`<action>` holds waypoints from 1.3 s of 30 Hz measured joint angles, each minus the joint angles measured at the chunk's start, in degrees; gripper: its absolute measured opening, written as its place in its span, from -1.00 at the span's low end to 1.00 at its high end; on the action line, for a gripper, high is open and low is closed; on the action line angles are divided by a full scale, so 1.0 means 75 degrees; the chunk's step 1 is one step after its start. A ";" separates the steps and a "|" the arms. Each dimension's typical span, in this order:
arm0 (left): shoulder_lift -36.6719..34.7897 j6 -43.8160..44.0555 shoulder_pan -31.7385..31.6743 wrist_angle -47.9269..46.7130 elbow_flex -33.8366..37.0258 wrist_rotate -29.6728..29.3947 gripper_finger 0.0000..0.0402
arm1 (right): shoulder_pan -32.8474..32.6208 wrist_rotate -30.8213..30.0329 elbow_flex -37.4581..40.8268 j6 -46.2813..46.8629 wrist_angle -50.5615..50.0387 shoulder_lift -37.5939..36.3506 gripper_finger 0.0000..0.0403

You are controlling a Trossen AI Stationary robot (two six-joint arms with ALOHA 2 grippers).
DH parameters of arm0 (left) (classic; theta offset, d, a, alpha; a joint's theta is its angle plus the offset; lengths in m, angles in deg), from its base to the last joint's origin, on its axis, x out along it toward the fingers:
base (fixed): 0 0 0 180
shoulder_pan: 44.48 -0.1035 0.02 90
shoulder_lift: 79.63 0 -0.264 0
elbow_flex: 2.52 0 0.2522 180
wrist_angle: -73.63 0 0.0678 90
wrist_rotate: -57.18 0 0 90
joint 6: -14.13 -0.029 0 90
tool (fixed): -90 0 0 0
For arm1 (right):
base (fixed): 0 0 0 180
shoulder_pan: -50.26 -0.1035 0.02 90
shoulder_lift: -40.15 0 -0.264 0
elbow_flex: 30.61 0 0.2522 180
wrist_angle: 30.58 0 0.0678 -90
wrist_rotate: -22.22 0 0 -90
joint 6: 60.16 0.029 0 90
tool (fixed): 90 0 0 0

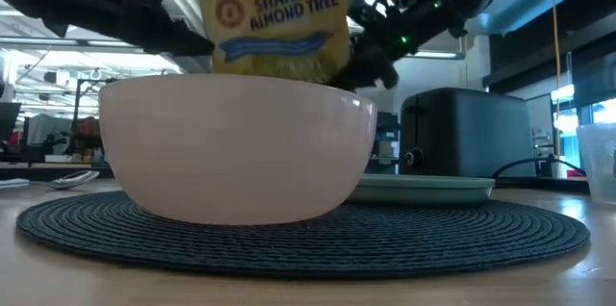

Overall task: Arrange a breakfast setting
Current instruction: Pour the cereal from the yellow cereal box into the pink bowl

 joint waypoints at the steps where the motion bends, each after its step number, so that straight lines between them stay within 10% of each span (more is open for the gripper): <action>1: 0.0027 -0.0004 0.0069 -0.0120 -0.0003 -0.0012 0.59 | -0.0061 -0.0202 -0.0029 -0.0147 -0.0140 -0.0034 -0.12; 11: 0.0728 -0.0675 0.0736 -0.0592 0.0012 -0.1066 0.66 | -0.1211 -0.3597 -0.0021 -0.2740 -0.0589 -0.0069 -0.12; 39: 0.1266 -0.0417 0.0853 -0.0517 0.0009 -0.2630 0.66 | -0.2094 -0.5114 -0.0401 -0.2717 -0.2376 -0.0933 -0.11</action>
